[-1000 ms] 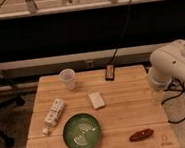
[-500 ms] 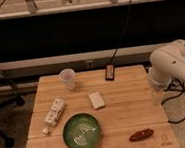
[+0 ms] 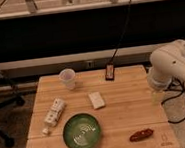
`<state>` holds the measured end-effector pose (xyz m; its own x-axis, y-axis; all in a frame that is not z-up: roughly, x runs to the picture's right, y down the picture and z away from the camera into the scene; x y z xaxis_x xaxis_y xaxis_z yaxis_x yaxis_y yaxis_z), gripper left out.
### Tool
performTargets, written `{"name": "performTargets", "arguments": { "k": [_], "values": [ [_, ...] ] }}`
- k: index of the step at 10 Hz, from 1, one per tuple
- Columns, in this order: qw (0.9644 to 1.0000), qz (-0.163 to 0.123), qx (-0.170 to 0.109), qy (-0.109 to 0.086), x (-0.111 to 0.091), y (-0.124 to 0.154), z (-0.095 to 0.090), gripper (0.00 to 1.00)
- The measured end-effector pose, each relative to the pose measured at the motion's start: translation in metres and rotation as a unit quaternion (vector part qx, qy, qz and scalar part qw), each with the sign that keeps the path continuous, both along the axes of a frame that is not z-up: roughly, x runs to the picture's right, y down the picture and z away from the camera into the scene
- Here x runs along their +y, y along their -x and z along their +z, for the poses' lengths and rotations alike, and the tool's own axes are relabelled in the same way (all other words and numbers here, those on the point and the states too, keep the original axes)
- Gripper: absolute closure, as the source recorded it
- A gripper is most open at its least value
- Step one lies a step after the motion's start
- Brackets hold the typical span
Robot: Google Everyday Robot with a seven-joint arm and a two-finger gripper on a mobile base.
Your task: Place the pepper in the ceramic cup
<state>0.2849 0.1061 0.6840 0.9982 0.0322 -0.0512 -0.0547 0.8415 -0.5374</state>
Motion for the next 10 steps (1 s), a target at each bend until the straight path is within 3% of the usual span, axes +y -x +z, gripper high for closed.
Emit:
{"name": "performTargets", "arguments": {
  "k": [3, 6, 10],
  "values": [
    [1.0000, 0.000, 0.000, 0.000, 0.001, 0.000, 0.000, 0.20],
    [0.9999, -0.009, -0.008, 0.000, 0.026, 0.007, 0.006, 0.20],
    [0.9998, -0.012, -0.017, 0.000, 0.035, 0.011, 0.006, 0.20]
  ]
}}
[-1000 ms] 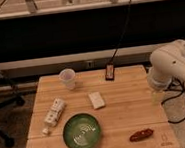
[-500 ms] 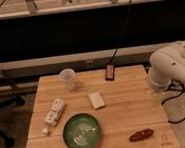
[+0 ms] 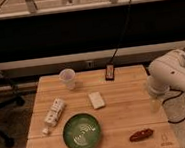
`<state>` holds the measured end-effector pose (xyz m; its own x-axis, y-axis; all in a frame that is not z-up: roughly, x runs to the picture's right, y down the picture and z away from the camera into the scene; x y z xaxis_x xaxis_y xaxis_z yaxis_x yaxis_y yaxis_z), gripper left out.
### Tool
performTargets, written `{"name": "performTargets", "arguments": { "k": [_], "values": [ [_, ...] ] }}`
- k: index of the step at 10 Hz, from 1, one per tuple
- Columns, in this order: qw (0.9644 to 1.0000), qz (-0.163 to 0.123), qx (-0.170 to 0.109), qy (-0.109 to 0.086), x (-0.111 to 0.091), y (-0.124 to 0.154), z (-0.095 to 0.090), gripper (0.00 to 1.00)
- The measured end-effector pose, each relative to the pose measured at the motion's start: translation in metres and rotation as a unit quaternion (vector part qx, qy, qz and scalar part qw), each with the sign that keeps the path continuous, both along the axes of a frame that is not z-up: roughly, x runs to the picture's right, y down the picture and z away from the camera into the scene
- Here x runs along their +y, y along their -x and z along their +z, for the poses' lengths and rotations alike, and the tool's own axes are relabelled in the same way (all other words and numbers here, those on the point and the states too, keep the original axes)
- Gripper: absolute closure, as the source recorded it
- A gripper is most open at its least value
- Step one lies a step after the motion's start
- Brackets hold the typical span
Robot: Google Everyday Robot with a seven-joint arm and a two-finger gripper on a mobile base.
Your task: Place the pepper in the ceramic cup
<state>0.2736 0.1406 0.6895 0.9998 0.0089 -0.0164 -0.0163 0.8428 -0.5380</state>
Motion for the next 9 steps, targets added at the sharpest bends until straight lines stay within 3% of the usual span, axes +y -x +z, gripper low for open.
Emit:
{"name": "performTargets", "arguments": {
  "k": [9],
  "values": [
    [0.9992, -0.002, -0.040, -0.004, 0.048, 0.018, 0.000, 0.20]
  ]
}}
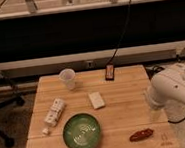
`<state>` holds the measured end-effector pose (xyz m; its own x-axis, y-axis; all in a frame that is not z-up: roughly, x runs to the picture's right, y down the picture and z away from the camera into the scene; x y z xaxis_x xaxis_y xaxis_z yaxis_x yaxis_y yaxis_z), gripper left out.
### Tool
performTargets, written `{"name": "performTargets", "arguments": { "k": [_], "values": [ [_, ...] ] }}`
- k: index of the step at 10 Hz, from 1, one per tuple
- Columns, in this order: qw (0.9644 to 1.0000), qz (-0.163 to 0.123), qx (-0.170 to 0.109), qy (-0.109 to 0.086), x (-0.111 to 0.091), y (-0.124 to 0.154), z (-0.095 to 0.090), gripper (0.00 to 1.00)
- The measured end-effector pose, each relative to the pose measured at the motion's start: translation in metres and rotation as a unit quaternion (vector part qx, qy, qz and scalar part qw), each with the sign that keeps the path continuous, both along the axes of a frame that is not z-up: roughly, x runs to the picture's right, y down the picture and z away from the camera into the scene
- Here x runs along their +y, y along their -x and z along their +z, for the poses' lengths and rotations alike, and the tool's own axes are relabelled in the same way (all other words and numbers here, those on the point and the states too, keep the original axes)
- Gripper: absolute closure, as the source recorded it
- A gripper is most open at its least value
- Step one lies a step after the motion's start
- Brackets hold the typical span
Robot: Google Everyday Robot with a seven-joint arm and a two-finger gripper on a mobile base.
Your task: Place the pepper in the ceramic cup
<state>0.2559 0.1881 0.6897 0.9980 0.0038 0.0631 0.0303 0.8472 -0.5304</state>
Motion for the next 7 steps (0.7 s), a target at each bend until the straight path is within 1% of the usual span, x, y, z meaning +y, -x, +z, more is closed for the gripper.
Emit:
{"name": "performTargets", "arguments": {
  "k": [2, 7],
  "values": [
    [1.0000, -0.003, -0.007, -0.002, 0.008, 0.005, 0.000, 0.20],
    [0.9998, -0.002, -0.019, -0.007, 0.030, 0.019, 0.007, 0.20]
  ]
}}
